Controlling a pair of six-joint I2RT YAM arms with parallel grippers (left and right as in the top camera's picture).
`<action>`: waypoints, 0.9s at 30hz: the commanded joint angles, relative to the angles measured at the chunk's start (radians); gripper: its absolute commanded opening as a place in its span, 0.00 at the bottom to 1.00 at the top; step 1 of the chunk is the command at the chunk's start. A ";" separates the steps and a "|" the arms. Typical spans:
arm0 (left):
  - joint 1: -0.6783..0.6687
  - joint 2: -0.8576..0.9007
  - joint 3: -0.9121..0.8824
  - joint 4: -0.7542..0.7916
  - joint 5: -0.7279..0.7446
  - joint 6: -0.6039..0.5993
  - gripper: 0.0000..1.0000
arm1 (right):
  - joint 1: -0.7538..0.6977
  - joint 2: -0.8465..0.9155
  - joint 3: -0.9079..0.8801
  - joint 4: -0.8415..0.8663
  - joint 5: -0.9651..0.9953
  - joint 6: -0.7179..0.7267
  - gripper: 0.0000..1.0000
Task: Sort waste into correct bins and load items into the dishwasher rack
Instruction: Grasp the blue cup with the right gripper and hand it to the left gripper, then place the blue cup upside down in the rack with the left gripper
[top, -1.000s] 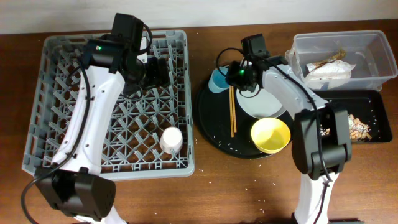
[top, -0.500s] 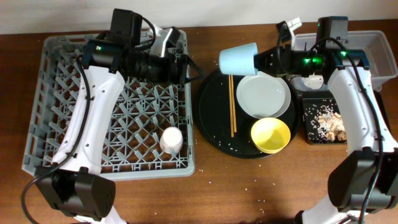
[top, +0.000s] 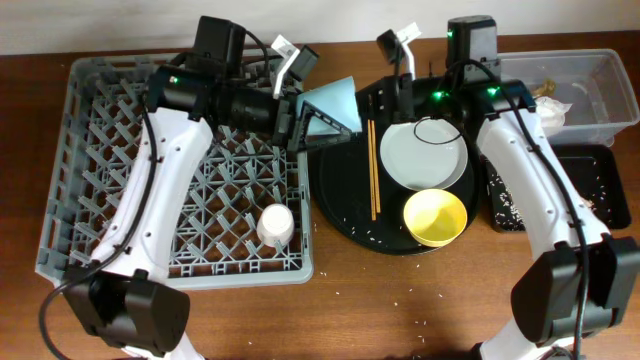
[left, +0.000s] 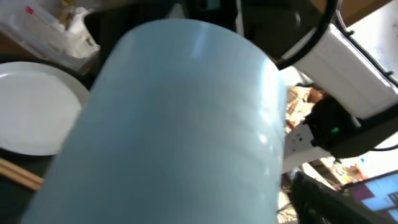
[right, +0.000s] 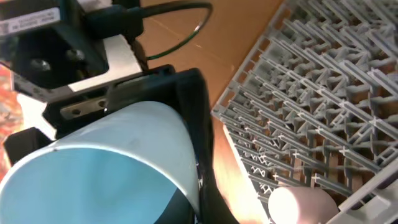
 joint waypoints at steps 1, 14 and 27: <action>-0.002 -0.002 -0.005 -0.005 0.004 0.017 0.81 | 0.035 0.002 0.010 0.010 0.106 0.046 0.04; 0.116 -0.002 -0.005 0.043 0.319 0.013 0.77 | 0.056 0.002 0.010 0.246 0.173 0.233 0.04; 0.153 -0.002 -0.005 0.044 0.274 0.012 0.33 | 0.027 0.002 0.010 0.245 0.200 0.220 0.91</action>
